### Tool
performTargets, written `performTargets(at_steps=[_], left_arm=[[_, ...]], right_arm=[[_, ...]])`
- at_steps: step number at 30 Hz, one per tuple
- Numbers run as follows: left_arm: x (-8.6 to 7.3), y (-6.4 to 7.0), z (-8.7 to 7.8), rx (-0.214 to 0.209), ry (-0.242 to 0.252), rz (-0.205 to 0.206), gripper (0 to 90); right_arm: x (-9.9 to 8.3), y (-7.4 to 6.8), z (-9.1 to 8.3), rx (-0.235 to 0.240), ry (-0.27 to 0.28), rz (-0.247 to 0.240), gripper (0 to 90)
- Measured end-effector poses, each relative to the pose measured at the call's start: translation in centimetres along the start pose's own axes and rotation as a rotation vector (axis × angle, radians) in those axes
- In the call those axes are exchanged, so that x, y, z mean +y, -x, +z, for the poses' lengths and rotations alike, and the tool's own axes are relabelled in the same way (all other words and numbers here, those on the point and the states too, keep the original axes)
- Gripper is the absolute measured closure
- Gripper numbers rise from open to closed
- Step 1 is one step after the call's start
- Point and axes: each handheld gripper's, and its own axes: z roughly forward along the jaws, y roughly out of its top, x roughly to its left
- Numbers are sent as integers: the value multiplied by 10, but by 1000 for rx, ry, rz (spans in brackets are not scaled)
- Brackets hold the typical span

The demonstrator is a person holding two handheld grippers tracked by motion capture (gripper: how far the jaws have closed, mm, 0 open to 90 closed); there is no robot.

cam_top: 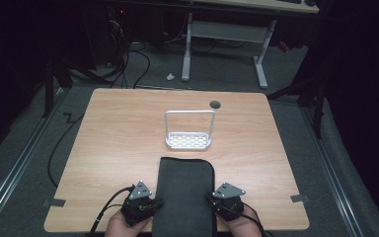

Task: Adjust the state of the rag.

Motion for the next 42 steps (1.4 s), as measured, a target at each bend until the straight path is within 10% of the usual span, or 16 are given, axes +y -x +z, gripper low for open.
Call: performTargets(at_steps=[12, 14, 20, 27, 33, 42], left_arm=[[63, -41, 26, 193, 117, -72, 480], [77, -50, 44, 266, 80, -92, 462], [83, -58, 62, 301, 20, -145, 527], [76, -70, 55, 238, 71, -211, 784], [66, -78, 54, 172, 132, -250, 799], [64, -75, 54, 183, 134, -232, 797]], right_arm=[[-1, 2, 1, 13, 10, 2, 814], [-1, 1, 1, 12, 11, 0, 813], [-1, 1, 1, 7, 13, -24, 808], [0, 1, 1, 1, 16, -24, 784], [5, 6, -2, -5, 72, 34, 635], [36, 28, 12, -68, 116, 100, 569]])
